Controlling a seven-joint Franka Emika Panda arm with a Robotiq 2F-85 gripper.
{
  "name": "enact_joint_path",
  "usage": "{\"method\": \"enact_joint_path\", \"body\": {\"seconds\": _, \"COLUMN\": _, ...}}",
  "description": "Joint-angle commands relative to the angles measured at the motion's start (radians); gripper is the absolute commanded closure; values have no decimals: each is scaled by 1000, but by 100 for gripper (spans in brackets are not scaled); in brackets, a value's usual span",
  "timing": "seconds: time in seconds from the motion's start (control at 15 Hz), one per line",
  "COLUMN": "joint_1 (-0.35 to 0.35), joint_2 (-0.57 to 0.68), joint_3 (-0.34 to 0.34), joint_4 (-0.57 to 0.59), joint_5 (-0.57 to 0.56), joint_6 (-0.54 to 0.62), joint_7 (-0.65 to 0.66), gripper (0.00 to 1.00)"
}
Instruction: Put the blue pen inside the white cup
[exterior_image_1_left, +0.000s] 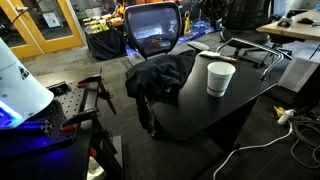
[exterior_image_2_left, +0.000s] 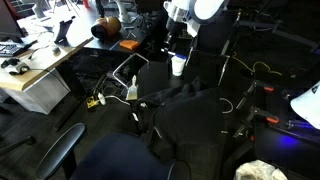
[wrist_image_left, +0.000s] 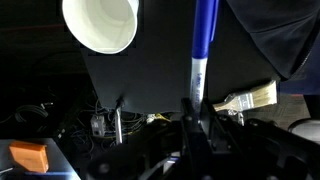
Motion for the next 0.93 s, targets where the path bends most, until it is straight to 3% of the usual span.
{"method": "enact_joint_path", "body": {"seconds": 0.0, "joint_1": 40, "joint_2": 0, "joint_3": -44, "joint_4": -15, "joint_5": -55, "joint_6": 68, "joint_7": 79, "gripper": 97}}
{"method": "enact_joint_path", "body": {"seconds": 0.2, "joint_1": 84, "joint_2": 9, "joint_3": -101, "joint_4": -22, "joint_5": -118, "joint_6": 151, "joint_7": 186, "gripper": 97}}
{"method": "enact_joint_path", "body": {"seconds": 0.4, "joint_1": 168, "joint_2": 26, "joint_3": -210, "joint_4": -25, "joint_5": -204, "joint_6": 244, "joint_7": 340, "gripper": 97}}
{"method": "enact_joint_path", "body": {"seconds": 0.6, "joint_1": 296, "joint_2": 55, "joint_3": -376, "joint_4": -15, "joint_5": -309, "joint_6": 312, "joint_7": 552, "gripper": 97}}
{"method": "enact_joint_path", "body": {"seconds": 0.87, "joint_1": 517, "joint_2": 117, "joint_3": -655, "joint_4": -3, "joint_5": -418, "joint_6": 349, "joint_7": 852, "gripper": 97}}
